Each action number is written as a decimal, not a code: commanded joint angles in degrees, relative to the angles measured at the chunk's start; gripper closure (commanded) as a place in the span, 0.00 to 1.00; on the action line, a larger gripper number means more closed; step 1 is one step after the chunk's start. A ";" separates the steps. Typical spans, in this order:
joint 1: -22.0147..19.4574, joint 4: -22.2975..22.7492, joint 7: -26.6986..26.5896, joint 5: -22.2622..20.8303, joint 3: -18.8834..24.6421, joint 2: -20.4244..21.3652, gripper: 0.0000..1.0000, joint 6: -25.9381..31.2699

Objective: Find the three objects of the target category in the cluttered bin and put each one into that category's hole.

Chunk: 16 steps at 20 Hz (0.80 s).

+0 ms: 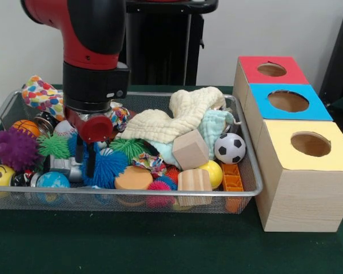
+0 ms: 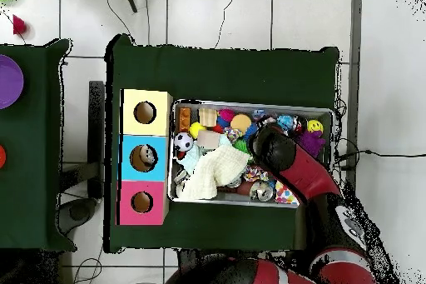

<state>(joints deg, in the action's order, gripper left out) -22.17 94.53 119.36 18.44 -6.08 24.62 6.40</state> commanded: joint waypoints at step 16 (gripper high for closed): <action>-3.86 -2.67 8.73 -0.69 10.24 -6.76 0.00 -7.92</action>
<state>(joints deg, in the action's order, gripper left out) -24.62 94.40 119.36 18.38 -2.86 22.09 3.46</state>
